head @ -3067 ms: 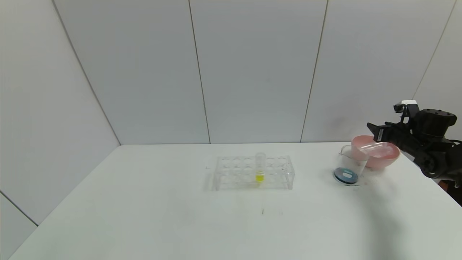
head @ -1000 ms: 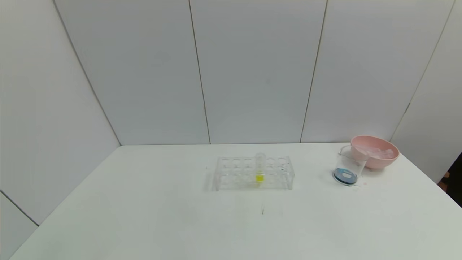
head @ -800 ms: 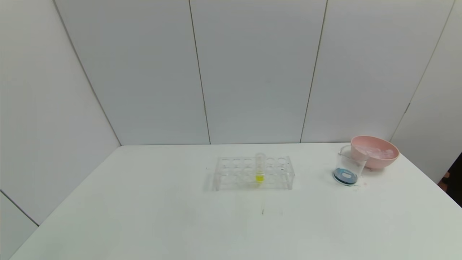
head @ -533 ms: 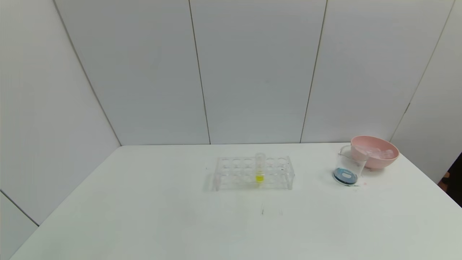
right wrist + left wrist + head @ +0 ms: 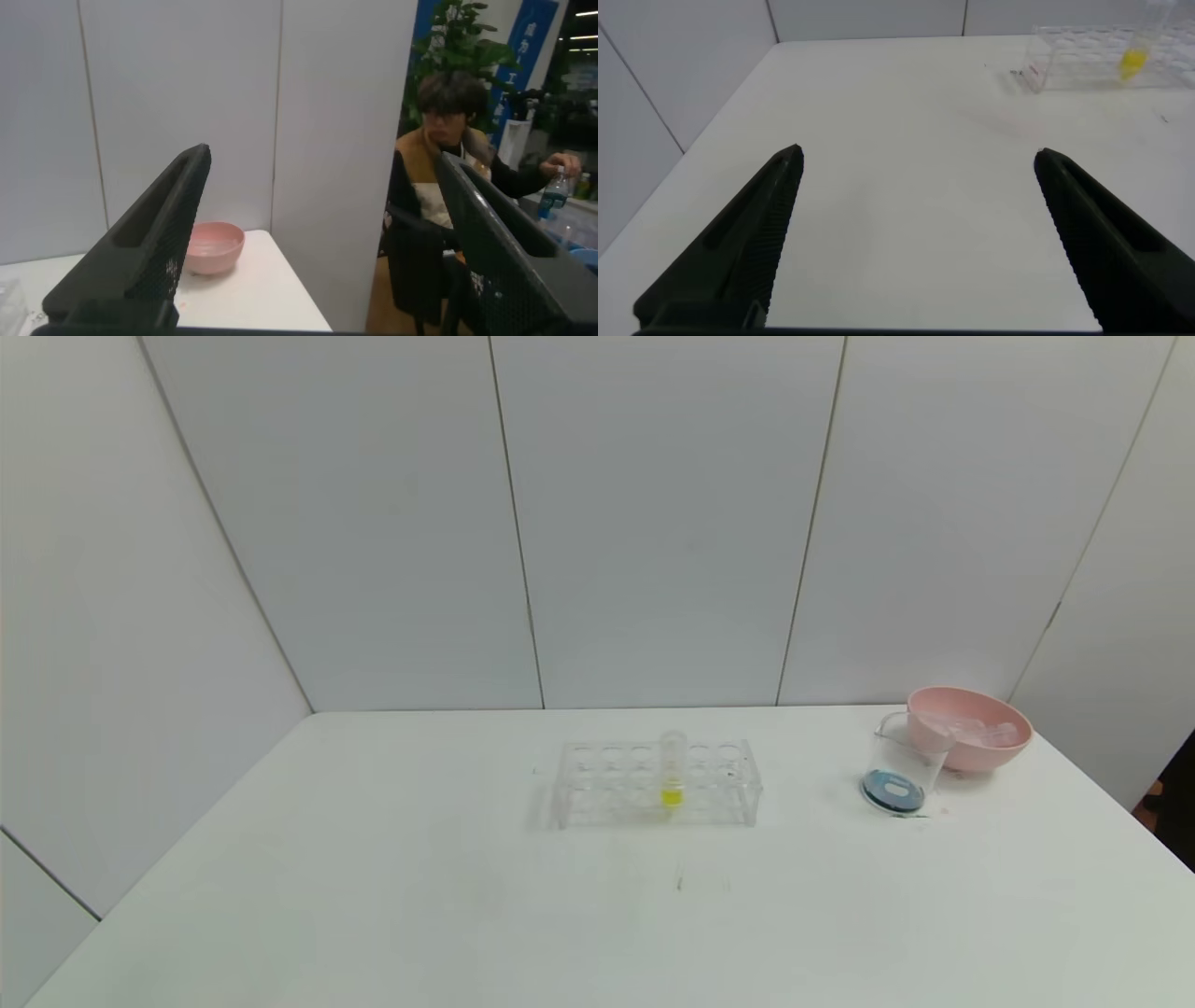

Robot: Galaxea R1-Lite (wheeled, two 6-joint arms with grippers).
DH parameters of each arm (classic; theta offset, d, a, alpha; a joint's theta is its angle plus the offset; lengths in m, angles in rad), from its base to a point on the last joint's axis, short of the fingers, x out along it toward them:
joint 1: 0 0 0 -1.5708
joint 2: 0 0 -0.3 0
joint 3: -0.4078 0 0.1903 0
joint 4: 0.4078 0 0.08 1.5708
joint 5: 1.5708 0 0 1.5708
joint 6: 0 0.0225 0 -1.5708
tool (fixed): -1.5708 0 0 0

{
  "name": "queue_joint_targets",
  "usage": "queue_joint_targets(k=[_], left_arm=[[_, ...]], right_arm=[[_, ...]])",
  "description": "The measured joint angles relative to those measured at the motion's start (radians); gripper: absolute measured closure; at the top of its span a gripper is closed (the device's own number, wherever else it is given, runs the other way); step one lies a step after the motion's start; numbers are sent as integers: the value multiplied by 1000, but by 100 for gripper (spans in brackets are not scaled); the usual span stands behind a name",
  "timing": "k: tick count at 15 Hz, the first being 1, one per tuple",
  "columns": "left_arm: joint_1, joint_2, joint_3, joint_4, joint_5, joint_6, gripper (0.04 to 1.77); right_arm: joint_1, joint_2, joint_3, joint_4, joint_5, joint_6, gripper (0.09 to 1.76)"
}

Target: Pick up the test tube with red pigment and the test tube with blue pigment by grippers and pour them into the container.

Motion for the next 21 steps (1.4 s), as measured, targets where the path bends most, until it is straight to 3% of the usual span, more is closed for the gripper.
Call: queue_joint_targets(k=[3,8,11,15,17,19,21], left_arm=[[0,0,0,0,0,0,5],[0,0,0,0,0,0,5],[0,0,0,0,0,0,5],[0,0,0,0,0,0,5],[0,0,0,0,0,0,5],[0,0,0,0,0,0,5],[0,0,0,0,0,0,5]], right_arm=[[-60,-13,-8,53,33,9,15],[-112,-163,41,87,288,146,14],[-121,-244,169,20,338,212,14],[-122,-271,477,-75,346,194,14],[-122,-273,580,9,378,197,14],[-122,-274,606,104,478,221,14],[-122,-274,611,170,495,237,14]])
